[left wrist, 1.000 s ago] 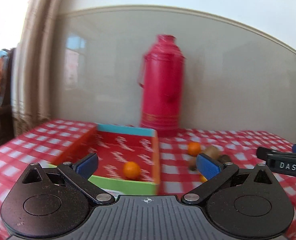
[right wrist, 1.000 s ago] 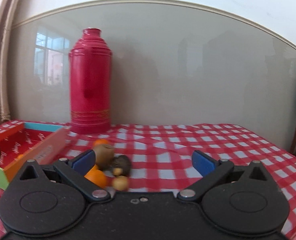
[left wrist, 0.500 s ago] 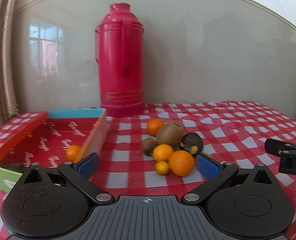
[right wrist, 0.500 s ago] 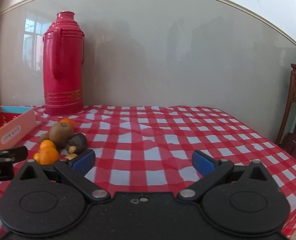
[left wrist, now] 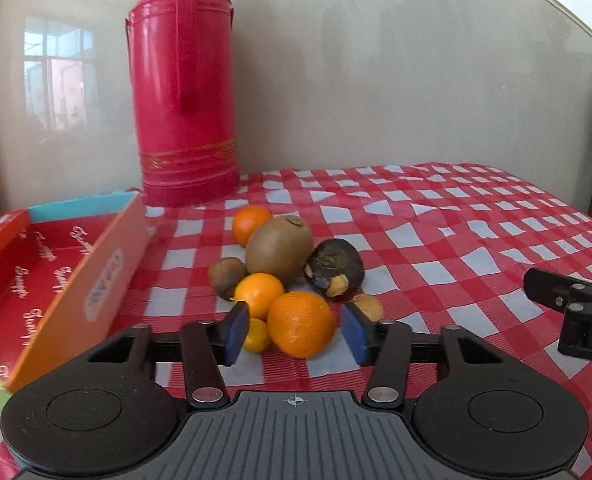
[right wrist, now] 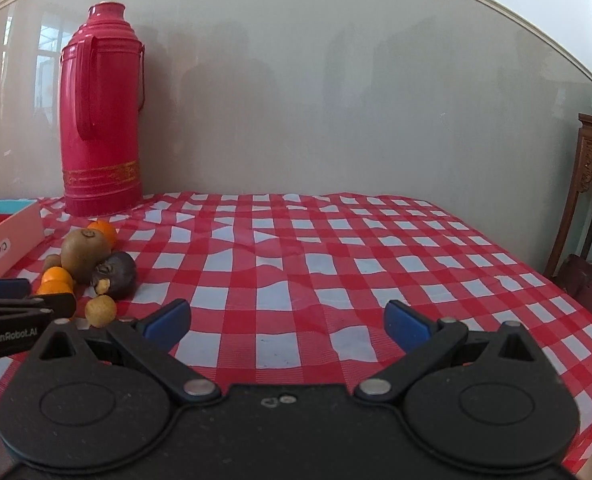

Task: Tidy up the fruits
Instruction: 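Reach the left gripper to the large orange and grasp it, then carry the large orange with the left gripper into the box and release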

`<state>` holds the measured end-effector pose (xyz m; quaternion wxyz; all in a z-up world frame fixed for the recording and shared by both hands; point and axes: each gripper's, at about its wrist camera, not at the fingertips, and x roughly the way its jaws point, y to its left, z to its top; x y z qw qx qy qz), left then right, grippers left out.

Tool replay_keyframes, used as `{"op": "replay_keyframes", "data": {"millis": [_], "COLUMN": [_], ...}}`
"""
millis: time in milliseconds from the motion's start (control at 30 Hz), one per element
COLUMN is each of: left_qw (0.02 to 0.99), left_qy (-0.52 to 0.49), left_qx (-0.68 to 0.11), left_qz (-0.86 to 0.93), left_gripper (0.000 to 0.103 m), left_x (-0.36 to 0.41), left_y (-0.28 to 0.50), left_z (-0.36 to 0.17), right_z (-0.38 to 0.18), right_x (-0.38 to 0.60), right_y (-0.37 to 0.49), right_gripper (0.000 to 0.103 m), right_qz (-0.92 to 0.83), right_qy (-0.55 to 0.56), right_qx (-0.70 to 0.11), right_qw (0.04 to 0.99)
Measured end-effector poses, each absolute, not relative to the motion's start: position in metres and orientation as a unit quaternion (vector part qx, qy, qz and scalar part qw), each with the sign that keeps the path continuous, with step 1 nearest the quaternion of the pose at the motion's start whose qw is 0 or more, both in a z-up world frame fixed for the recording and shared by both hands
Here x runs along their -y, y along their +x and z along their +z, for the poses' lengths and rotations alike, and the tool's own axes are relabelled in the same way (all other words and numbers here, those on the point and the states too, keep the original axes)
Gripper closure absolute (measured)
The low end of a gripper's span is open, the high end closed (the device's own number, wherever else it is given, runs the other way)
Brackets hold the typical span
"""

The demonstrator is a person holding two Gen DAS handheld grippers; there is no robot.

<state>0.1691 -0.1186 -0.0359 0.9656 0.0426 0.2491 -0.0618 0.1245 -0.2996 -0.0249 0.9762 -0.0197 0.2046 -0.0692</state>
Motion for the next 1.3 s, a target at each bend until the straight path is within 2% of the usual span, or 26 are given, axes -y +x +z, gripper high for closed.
{"op": "replay_keyframes", "data": {"millis": [200, 333, 433, 700, 1000, 1267, 1300], "left_qw": [0.964, 0.963, 0.963, 0.974, 0.985, 0.980, 0.979], "left_qy": [0.077, 0.080, 0.077, 0.057, 0.038, 0.013, 0.013], "left_qx": [-0.247, -0.250, -0.250, -0.213, -0.167, -0.191, -0.192], "left_qz": [-0.065, -0.065, -0.068, -0.049, 0.013, 0.063, 0.065], "left_gripper": [0.054, 0.065, 0.065, 0.065, 0.065, 0.065, 0.057], "left_x": [0.131, 0.130, 0.128, 0.098, 0.028, -0.037, -0.042], "left_y": [0.173, 0.172, 0.168, 0.151, 0.125, 0.119, 0.119], "left_z": [-0.040, -0.039, -0.038, -0.018, 0.007, 0.000, -0.001], "right_z": [-0.026, -0.024, -0.024, -0.021, -0.017, -0.014, -0.014], "right_x": [0.304, 0.303, 0.301, 0.296, 0.248, 0.205, 0.201], "right_y": [0.127, 0.126, 0.125, 0.129, 0.134, 0.134, 0.136], "right_gripper": [0.006, 0.006, 0.006, 0.006, 0.006, 0.006, 0.006], "right_qz": [-0.070, -0.068, -0.066, -0.058, -0.012, 0.054, 0.058], "right_qy": [-0.020, -0.016, -0.016, 0.008, 0.003, 0.012, 0.007], "right_qx": [-0.209, -0.207, -0.207, -0.209, -0.206, -0.212, -0.216], "right_qw": [0.975, 0.976, 0.976, 0.976, 0.978, 0.976, 0.975]}}
